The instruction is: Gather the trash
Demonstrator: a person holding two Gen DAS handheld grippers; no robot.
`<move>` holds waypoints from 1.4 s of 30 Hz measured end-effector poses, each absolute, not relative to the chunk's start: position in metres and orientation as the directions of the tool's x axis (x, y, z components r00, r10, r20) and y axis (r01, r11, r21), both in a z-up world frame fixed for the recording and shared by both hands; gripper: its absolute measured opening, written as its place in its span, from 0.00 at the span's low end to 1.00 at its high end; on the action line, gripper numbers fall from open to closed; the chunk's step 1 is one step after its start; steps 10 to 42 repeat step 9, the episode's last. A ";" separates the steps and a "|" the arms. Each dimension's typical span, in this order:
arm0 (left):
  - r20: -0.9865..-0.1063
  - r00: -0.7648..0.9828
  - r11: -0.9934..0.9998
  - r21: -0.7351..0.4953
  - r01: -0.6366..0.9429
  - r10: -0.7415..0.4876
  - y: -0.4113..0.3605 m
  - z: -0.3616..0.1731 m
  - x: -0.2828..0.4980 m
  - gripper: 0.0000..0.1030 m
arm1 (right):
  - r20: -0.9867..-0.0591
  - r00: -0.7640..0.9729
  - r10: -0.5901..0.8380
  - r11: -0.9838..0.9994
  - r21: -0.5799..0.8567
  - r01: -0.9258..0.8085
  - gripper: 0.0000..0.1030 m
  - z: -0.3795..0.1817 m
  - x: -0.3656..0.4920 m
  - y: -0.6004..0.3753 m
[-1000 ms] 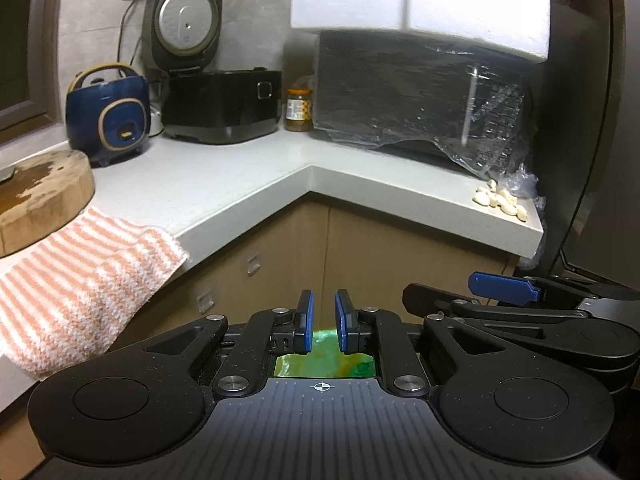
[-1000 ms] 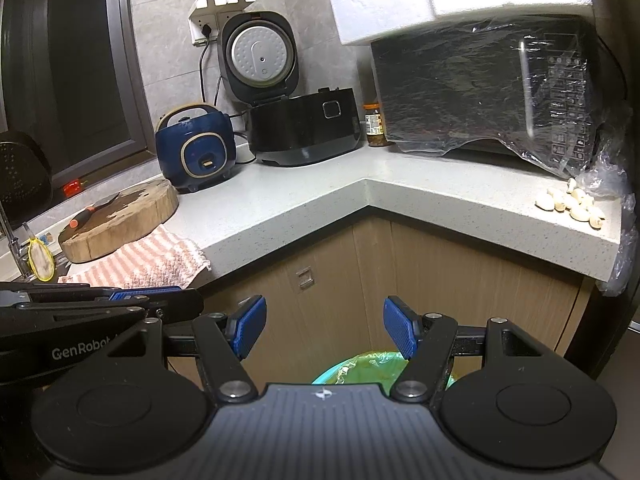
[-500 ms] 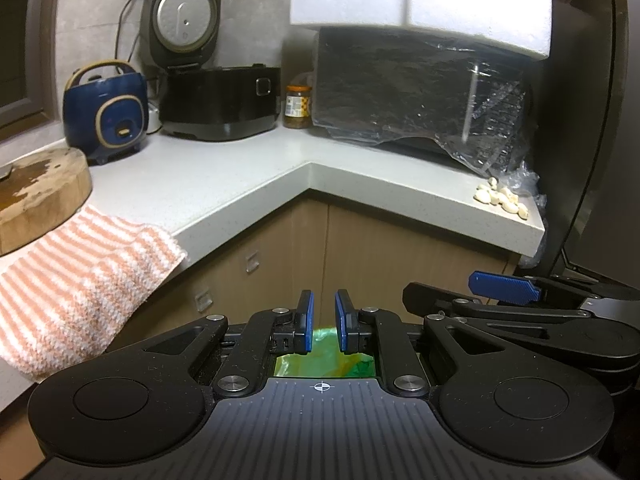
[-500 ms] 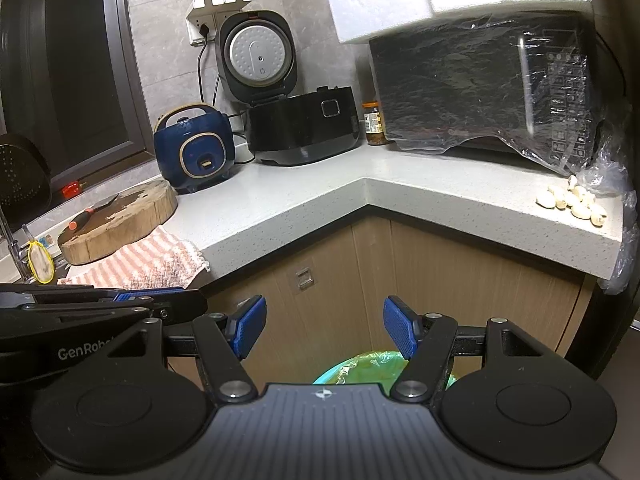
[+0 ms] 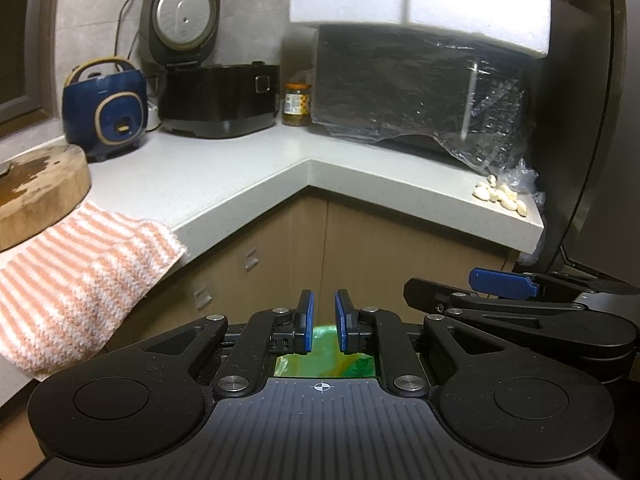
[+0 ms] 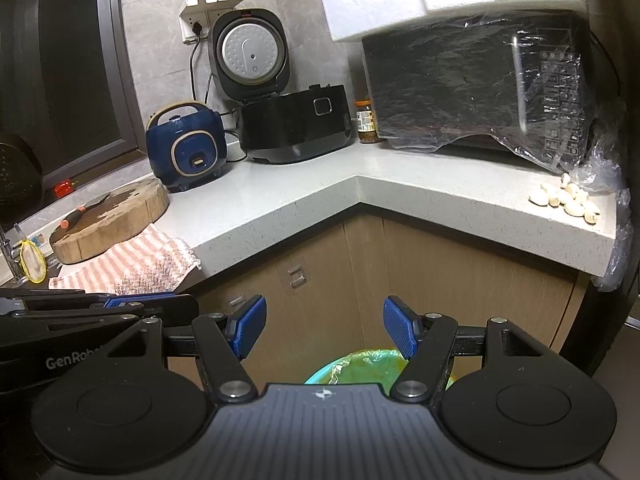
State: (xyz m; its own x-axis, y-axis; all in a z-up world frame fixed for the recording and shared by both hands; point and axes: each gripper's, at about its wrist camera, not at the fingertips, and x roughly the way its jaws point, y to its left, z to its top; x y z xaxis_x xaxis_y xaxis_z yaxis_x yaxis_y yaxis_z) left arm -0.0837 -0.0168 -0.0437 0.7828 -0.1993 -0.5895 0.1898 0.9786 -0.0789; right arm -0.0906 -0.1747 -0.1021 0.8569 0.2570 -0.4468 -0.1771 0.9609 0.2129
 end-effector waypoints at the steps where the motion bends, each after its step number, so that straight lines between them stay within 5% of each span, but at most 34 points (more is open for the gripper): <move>1: -0.589 0.784 0.979 -0.077 0.187 -0.196 -0.016 -0.044 -0.083 0.15 | -0.449 0.856 0.257 0.961 0.211 -0.178 0.64 -0.103 -0.090 -0.174; 9: -0.609 0.780 0.990 -0.082 0.118 -0.143 -0.001 -0.051 -0.053 0.15 | -0.486 0.857 0.171 0.985 0.101 -0.139 0.67 -0.108 -0.063 -0.166; 42: -0.609 0.780 0.990 -0.082 0.118 -0.143 -0.001 -0.051 -0.053 0.15 | -0.486 0.857 0.171 0.985 0.101 -0.139 0.67 -0.108 -0.063 -0.166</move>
